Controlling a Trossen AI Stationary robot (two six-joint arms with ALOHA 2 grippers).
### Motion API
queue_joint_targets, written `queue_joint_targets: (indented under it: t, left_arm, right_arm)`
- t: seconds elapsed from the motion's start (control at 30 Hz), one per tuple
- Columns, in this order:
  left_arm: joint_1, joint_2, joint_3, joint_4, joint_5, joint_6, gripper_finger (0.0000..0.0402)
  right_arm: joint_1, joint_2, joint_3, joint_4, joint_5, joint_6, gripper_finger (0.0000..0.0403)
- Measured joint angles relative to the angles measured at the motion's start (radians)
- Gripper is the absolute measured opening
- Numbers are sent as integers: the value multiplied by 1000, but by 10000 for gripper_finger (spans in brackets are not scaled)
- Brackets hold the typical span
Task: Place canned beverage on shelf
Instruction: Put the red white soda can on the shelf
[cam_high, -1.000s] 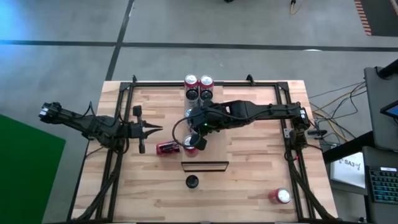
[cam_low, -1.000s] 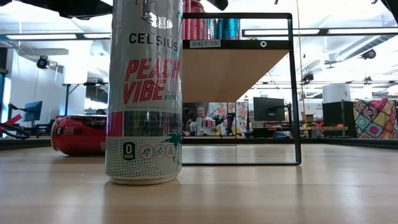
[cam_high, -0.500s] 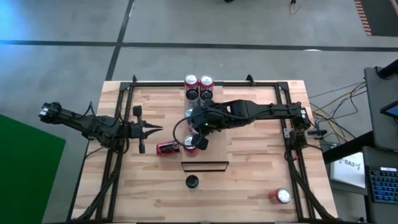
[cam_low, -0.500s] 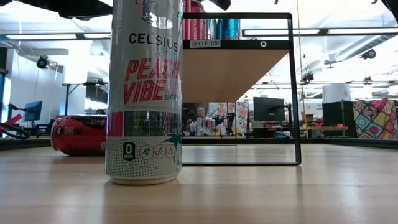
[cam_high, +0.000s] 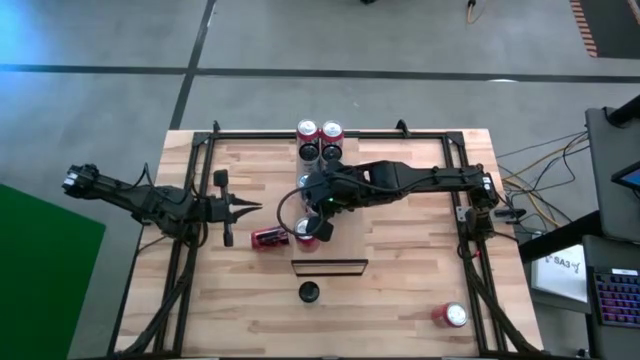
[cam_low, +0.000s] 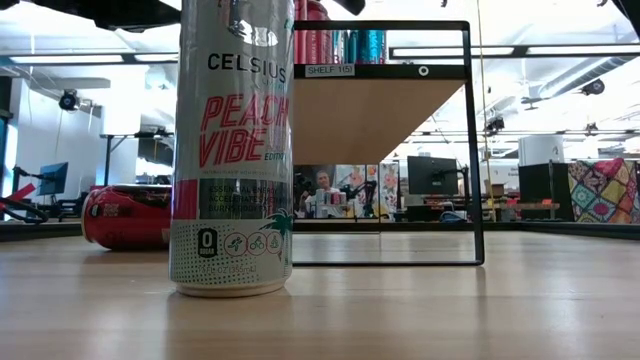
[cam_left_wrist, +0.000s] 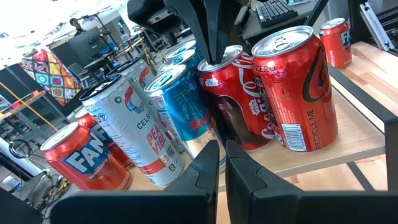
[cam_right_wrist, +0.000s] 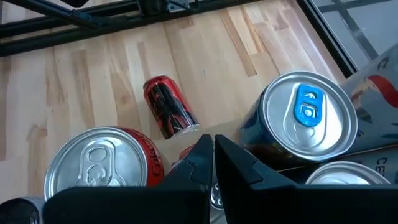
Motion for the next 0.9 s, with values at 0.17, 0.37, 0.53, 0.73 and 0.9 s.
queue_joint_targets:
  t: [0.17, 0.37, 0.53, 0.73, 0.9]
  left_arm:
    - [0, 0, 0, 0, 0, 0, 0]
    - [0, 0, 0, -5, 0, -3, 0]
    - [0, 0, 0, -8, 0, -3, 0]
    - [0, 0, 0, -4, 0, -3, 0]
    - [0, 3, 0, 2, 0, -3, 0]
  right_arm:
    - [0, -1, 0, 8, 0, -4, 9]
    - [0, -12, 1, -11, -1, -2, 9]
    - [0, -44, 1, -46, -9, 13, 9]
    - [0, -89, 1, -145, -60, 68, 9]
    - [0, -93, 1, -266, -60, 134, 9]
